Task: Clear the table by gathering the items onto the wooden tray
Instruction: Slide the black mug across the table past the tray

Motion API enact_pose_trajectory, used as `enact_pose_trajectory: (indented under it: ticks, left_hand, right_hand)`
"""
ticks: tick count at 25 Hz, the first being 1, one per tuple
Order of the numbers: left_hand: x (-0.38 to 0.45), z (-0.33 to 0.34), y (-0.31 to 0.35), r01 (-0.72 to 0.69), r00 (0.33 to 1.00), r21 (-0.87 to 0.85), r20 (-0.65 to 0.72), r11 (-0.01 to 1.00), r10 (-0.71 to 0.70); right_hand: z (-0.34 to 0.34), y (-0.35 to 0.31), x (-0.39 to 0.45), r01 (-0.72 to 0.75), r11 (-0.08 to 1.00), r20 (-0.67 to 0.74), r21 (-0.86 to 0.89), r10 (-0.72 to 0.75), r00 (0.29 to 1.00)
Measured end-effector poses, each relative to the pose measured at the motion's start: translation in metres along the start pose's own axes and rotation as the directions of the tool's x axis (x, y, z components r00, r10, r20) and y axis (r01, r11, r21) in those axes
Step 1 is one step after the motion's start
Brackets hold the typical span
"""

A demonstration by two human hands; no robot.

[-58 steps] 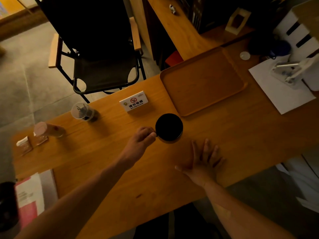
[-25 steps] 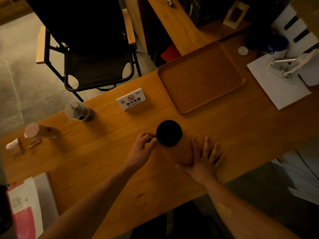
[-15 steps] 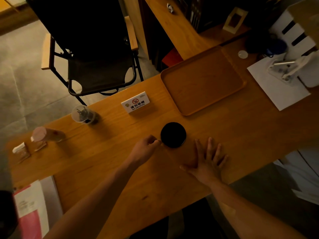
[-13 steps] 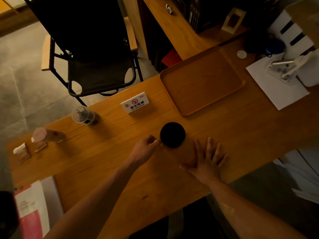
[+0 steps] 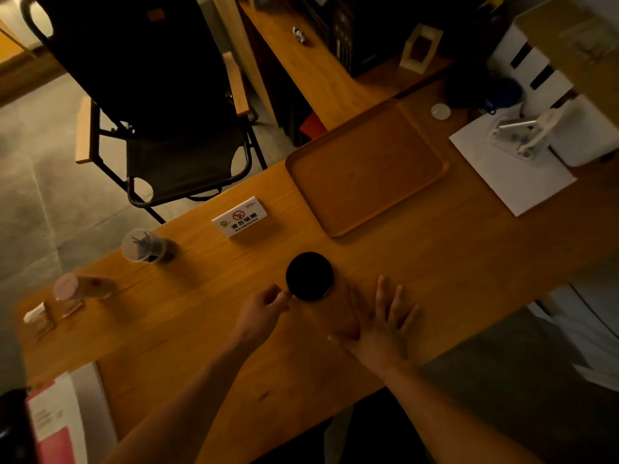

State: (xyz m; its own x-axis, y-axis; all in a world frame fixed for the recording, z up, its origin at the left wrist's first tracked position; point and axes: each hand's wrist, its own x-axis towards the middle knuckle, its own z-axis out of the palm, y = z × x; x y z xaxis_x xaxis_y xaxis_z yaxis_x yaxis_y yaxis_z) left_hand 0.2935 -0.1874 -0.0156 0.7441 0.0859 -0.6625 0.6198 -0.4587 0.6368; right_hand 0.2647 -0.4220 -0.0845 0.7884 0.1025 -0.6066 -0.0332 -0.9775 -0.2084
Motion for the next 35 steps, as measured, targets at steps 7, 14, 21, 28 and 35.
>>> enact_pose_trajectory:
  ticks: [7,14,21,28,35]
  left_hand:
    - [-0.011,0.021,0.013,0.014,0.998,0.013,-0.059,1.000,-0.013]
    - [0.020,0.069,0.083,-0.074,0.995,0.059,0.069,0.995,0.070]
    - [0.068,0.128,0.167,-0.186,0.973,0.037,0.144,0.982,0.179]
    - [0.103,0.174,0.218,-0.177,0.978,0.002,0.117,0.984,0.175]
    - [0.122,0.197,0.233,-0.140,0.986,-0.042,0.085,0.989,0.144]
  right_hand:
    - [-0.031,0.073,0.022,0.112,0.986,-0.156,-0.120,-0.130,0.979]
    - [-0.073,0.169,0.058,-0.046,0.996,-0.283,-0.072,0.024,0.959]
    - [-0.095,0.214,0.083,-0.123,0.992,-0.340,-0.018,0.110,0.934]
    - [-0.095,0.212,0.083,-0.096,0.995,-0.354,0.019,0.096,0.930]
    - [-0.099,0.213,0.083,-0.099,0.995,-0.318,0.011,0.097,0.943]
